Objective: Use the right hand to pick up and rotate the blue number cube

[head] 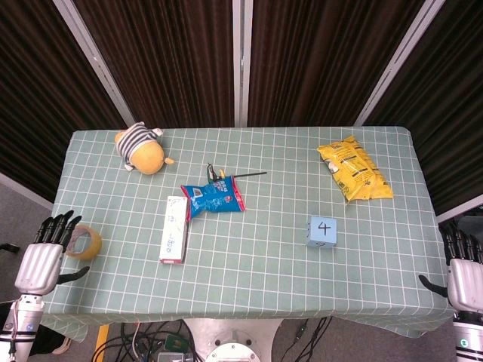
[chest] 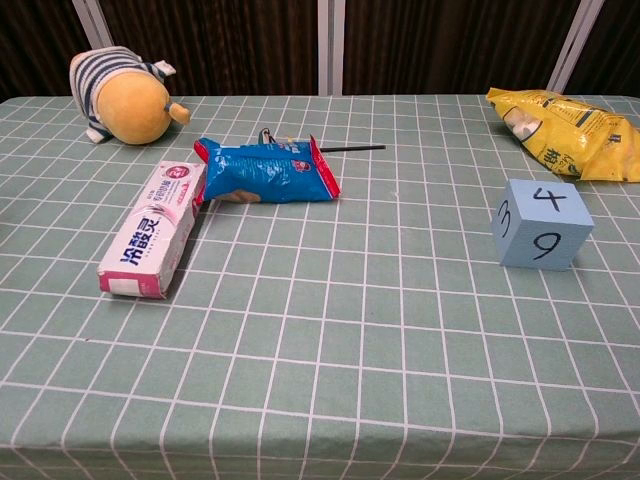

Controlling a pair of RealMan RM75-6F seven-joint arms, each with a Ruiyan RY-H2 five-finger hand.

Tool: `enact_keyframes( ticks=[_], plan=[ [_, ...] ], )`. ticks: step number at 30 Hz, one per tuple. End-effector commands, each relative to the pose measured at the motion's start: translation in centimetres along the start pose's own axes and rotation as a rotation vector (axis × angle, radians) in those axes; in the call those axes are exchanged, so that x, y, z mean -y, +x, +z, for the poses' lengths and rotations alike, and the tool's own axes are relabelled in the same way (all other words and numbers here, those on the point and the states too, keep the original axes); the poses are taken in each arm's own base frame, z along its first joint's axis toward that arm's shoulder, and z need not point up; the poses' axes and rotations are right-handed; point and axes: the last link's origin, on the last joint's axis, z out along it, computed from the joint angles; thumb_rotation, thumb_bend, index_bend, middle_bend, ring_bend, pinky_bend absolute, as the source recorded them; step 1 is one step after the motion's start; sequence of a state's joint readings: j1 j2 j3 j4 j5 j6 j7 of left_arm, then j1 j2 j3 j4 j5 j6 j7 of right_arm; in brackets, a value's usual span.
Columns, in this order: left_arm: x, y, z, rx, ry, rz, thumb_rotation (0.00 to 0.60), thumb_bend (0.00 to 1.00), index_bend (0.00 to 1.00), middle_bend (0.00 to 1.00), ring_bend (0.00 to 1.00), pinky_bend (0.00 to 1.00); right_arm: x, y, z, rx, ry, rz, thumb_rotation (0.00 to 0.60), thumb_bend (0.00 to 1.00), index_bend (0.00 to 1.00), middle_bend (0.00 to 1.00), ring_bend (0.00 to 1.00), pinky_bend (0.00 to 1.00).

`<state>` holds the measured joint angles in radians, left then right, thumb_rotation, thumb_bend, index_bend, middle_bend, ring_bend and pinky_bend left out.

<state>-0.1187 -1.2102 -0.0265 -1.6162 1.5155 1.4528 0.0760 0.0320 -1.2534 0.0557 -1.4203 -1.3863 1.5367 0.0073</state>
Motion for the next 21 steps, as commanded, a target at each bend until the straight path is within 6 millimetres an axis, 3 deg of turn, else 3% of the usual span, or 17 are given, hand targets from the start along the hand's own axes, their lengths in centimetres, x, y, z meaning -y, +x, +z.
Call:
enact_keyframes(
  ticks=[1,5,7,9,12,14,16,18,19,21],
  plan=[
    [0.0,-0.1,0.0,0.001,-0.002,-0.003,0.6,0.0,0.07,0.0,0.0,0.01,0.1,0.1,0.0,-0.002,0.004,0.001,0.6,0.0,0.0,0.0,0.0,0.0],
    [-0.3,-0.2,0.1,0.002,-0.008,-0.001,0.6,0.0,0.07,0.0,0.0,0.01,0.4,0.6,0.1,-0.013,0.03,0.0,0.6,0.0,0.0,0.0,0.0,0.0],
    [-0.4,-0.1,0.0,-0.001,-0.012,0.004,0.6,0.0,0.07,0.0,0.0,0.01,0.5,0.7,0.1,-0.014,0.044,-0.008,0.6,0.05,0.0,0.0,0.0,0.0],
    [-0.5,0.1,0.1,-0.005,-0.011,0.006,0.6,0.0,0.07,0.0,0.0,0.01,0.5,0.8,0.1,-0.01,0.057,-0.028,0.6,0.29,0.0,0.0,0.0,0.0],
    [-0.6,0.2,0.1,-0.006,-0.013,0.003,0.6,0.0,0.07,0.0,0.0,0.01,0.8,0.9,0.1,0.003,0.083,-0.026,0.6,0.79,0.0,0.0,0.0,0.0],
    [-0.8,0.3,0.0,-0.004,-0.018,0.007,0.6,0.0,0.07,0.0,0.0,0.01,1.1,0.8,0.0,0.02,0.099,-0.021,0.6,0.99,0.0,0.0,0.0,0.0],
    [-0.8,0.4,0.1,-0.005,-0.017,0.007,0.6,0.0,0.07,0.0,0.0,0.01,1.3,0.8,0.0,0.016,0.105,-0.019,0.6,1.0,0.0,0.08,0.03,0.05],
    [-0.7,0.5,0.1,-0.006,-0.015,0.004,0.6,0.0,0.07,0.0,0.0,0.01,1.7,0.6,0.1,0.019,0.114,-0.019,0.6,1.0,0.0,0.31,0.24,0.29],
    [-0.7,0.5,0.1,-0.006,-0.016,0.004,0.6,0.0,0.07,0.0,0.0,0.01,1.9,0.3,0.1,0.035,0.122,-0.015,0.6,1.0,0.0,0.46,0.4,0.45],
    [-0.5,0.3,0.0,-0.004,-0.017,0.008,0.6,0.0,0.07,0.0,0.0,0.01,2.1,-0.2,0.0,0.087,0.144,-0.021,0.6,1.0,0.0,0.69,0.6,0.62]
  ],
)
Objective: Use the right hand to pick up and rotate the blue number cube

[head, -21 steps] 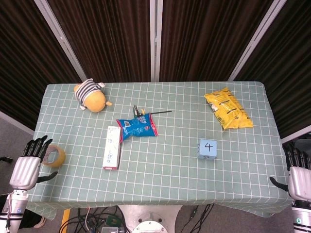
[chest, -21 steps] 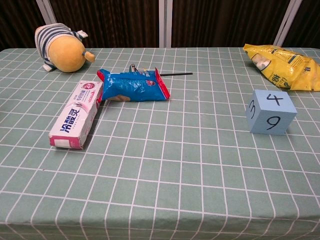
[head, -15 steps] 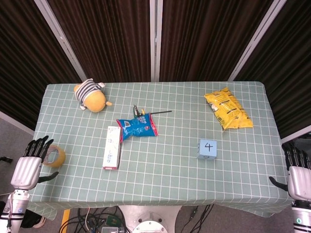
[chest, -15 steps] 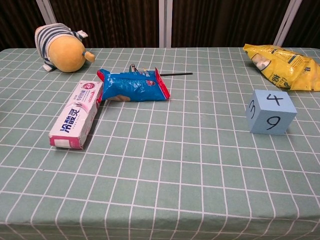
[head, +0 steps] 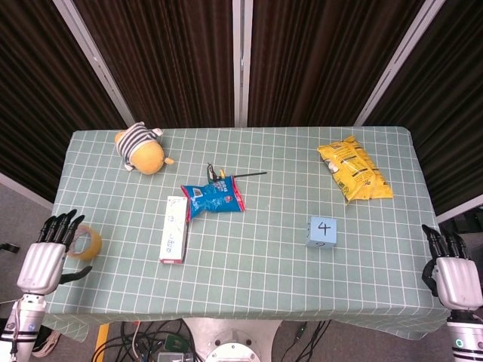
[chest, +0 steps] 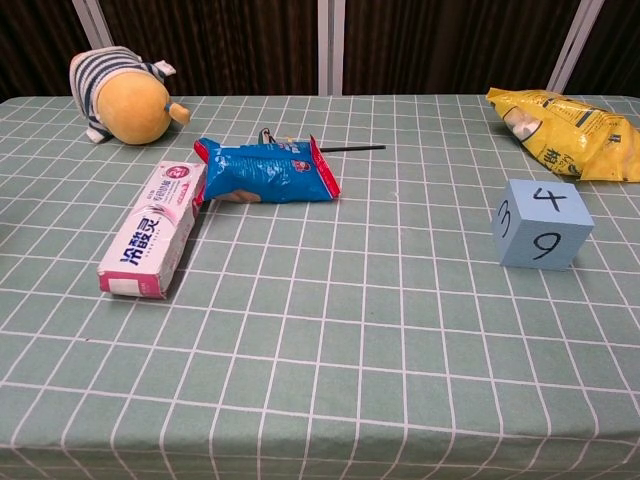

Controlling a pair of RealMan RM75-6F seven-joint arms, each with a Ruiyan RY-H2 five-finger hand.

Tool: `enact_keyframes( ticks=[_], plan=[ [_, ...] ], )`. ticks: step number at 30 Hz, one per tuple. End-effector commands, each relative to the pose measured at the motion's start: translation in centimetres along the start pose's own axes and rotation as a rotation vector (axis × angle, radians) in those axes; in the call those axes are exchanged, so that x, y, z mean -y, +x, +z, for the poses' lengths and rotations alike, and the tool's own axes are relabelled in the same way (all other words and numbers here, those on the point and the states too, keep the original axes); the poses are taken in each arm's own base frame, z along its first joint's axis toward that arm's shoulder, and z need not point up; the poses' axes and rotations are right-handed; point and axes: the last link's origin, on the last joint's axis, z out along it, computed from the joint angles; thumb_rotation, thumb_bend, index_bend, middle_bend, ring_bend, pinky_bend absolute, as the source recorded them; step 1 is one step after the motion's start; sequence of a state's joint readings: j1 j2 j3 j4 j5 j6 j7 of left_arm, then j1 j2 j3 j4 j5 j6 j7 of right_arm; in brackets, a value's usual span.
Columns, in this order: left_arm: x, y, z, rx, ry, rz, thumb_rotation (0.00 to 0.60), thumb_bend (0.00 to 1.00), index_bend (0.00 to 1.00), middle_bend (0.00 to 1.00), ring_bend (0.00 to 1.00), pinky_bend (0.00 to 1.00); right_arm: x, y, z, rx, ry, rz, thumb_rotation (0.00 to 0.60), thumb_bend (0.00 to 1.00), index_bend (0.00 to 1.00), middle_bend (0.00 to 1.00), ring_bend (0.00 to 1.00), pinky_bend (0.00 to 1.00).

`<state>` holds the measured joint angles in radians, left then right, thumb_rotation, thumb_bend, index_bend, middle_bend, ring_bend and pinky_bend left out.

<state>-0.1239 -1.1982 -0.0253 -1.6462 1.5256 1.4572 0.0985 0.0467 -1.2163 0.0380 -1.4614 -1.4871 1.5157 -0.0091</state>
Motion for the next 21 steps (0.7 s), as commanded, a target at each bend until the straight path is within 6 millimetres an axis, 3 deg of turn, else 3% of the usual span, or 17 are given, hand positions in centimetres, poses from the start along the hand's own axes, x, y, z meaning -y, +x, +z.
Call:
enact_keyframes(
  ticks=[1,10,16,21],
  plan=[
    [0.1,-0.2,-0.2,0.004,0.001,0.0,0.6,0.0,0.07,0.0,0.0,0.01,0.4,-0.9,0.0,0.08,0.033,-0.008,0.6,1.0,0.0,0.72,0.63,0.64],
    [1.1,-0.7,-0.6,0.013,0.022,-0.01,0.6,0.0,0.07,0.0,0.0,0.01,1.1,-1.6,1.3,0.26,0.065,-0.068,0.6,1.0,0.0,0.9,0.78,0.71],
    [1.5,-0.9,-0.6,0.017,0.024,-0.015,0.6,0.0,0.07,0.0,0.0,0.01,3.7,-0.8,4.5,0.369,0.131,0.007,0.6,1.0,0.0,0.95,0.86,0.74],
    [1.7,-0.9,-0.6,0.018,0.028,-0.013,0.6,0.0,0.07,0.0,0.0,0.01,5.1,-0.6,7.2,0.477,0.156,0.03,0.6,1.0,0.0,0.95,0.87,0.74]
  ],
)
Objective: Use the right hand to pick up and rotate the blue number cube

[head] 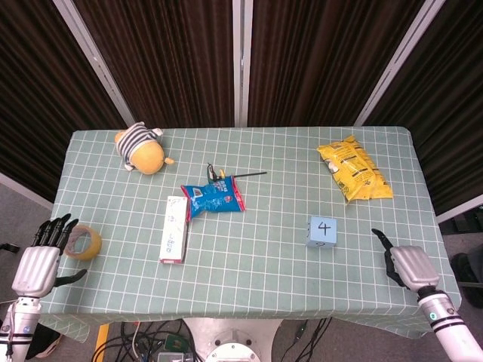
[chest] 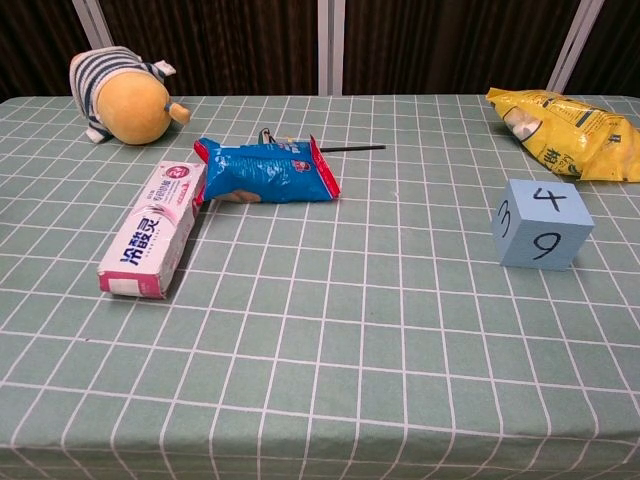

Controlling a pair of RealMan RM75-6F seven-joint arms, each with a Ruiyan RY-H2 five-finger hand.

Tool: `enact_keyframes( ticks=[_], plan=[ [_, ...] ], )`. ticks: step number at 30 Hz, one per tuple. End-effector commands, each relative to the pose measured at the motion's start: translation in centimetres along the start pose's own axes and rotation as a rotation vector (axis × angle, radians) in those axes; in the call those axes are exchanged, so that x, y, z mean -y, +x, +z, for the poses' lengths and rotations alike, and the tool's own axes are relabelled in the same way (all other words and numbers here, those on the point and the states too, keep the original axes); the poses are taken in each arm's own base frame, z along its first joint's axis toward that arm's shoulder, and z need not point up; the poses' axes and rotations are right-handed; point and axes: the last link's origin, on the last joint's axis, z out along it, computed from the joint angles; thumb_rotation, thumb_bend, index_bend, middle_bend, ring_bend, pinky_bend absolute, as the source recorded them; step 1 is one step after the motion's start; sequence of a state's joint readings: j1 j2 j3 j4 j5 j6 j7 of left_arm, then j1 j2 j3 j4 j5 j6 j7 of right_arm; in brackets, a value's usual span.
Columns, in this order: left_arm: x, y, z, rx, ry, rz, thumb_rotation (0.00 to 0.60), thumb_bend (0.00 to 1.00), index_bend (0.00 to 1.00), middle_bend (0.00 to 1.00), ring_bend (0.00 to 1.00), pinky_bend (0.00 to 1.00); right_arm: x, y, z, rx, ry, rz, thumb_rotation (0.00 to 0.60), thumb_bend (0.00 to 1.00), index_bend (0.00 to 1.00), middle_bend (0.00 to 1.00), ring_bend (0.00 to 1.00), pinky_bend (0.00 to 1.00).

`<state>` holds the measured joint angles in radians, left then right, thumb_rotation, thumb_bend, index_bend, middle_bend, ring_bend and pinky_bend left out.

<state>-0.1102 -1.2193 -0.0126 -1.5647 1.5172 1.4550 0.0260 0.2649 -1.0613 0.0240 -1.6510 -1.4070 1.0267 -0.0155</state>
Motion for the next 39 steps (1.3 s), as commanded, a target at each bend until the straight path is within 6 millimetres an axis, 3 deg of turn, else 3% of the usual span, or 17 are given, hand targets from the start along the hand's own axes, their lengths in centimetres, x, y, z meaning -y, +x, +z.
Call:
enact_keyframes(
  ticks=[1,10,20,39],
  plan=[
    [0.1,0.0,0.0,-0.001,0.001,0.002,0.6,0.0,0.07,0.0,0.0,0.01,1.2,1.6,2.4,0.083,0.028,0.02,0.6,1.0,0.0,0.95,0.87,0.74],
    [0.3,0.0,0.2,0.009,0.008,0.008,0.6,0.0,0.07,0.0,0.0,0.01,2.8,2.0,5.3,0.21,0.044,0.039,0.6,1.0,0.01,0.96,0.87,0.74],
    [0.3,-0.1,0.3,0.015,0.009,0.005,0.6,0.0,0.07,0.0,0.0,0.01,5.1,2.4,7.2,0.257,0.088,0.026,0.6,1.0,0.08,0.96,0.87,0.74],
    [0.8,0.2,0.2,0.012,0.022,0.009,0.6,0.0,0.07,0.0,0.0,0.01,9.9,4.9,10.1,0.309,0.168,-0.083,0.6,1.0,0.1,0.96,0.87,0.74]
  ],
)
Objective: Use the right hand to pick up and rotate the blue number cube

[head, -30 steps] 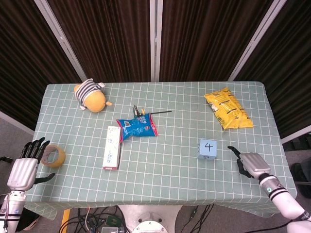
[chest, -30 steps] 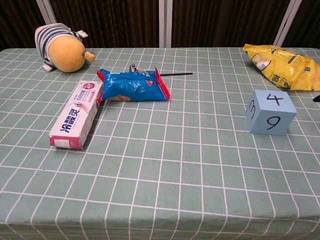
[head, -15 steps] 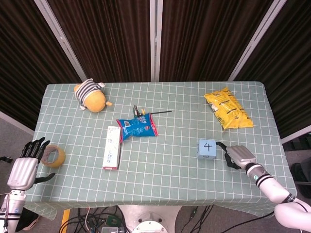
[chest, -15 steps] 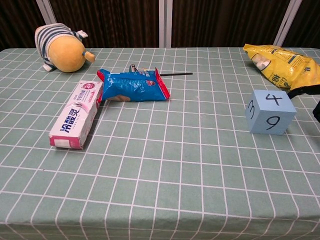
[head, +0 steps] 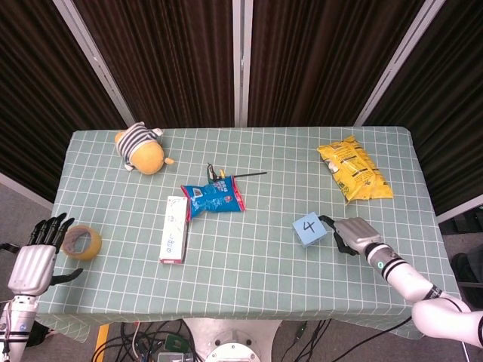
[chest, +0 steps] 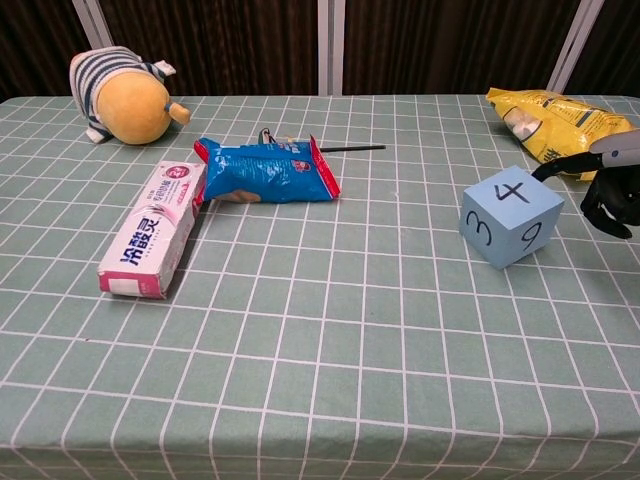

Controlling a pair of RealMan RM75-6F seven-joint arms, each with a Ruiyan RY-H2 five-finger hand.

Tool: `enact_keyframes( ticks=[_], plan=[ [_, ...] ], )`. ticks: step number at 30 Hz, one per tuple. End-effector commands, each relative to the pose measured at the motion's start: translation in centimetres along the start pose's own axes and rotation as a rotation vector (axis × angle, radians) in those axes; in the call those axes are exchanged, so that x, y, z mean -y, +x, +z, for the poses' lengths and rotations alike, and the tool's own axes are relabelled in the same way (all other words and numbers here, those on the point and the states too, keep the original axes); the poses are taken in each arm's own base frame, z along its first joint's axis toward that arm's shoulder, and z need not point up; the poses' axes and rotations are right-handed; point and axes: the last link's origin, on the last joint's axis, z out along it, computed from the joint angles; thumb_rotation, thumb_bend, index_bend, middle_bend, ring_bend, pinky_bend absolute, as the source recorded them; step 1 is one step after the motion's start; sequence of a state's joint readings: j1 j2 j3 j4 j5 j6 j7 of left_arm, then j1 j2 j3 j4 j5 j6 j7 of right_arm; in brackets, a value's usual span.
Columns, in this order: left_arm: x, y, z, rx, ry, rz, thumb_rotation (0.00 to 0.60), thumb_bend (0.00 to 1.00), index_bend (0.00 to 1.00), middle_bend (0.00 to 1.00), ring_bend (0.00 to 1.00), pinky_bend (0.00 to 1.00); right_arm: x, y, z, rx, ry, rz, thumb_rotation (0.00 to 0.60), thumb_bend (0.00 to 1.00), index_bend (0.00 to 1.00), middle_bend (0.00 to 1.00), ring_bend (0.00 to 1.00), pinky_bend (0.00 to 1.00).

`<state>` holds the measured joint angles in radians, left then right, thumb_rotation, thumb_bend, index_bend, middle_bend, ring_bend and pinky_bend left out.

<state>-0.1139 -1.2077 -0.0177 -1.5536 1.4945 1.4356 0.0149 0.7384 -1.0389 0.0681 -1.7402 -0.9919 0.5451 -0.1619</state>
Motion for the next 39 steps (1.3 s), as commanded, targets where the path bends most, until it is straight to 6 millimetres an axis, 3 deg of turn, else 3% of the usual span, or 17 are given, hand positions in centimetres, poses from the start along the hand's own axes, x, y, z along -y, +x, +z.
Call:
enact_keyframes(
  ticks=[1,18,39],
  plan=[
    [0.1,0.0,0.0,-0.001,0.002,0.0,0.6,0.0,0.07,0.0,0.0,0.01,0.8,0.9,0.7,0.026,0.005,-0.036,0.6,1.0,0.1,0.96,0.87,0.74],
    [1.0,-0.1,-0.1,0.003,0.02,-0.011,0.6,0.0,0.07,0.0,0.0,0.01,6.0,4.5,3.4,0.106,0.015,-0.148,0.6,1.0,0.1,0.96,0.87,0.74],
    [1.4,0.1,-0.4,-0.009,0.025,-0.023,0.6,0.0,0.07,0.0,0.0,0.01,9.6,4.3,2.8,0.151,0.054,-0.217,0.6,1.0,0.11,0.96,0.87,0.74]
  ],
)
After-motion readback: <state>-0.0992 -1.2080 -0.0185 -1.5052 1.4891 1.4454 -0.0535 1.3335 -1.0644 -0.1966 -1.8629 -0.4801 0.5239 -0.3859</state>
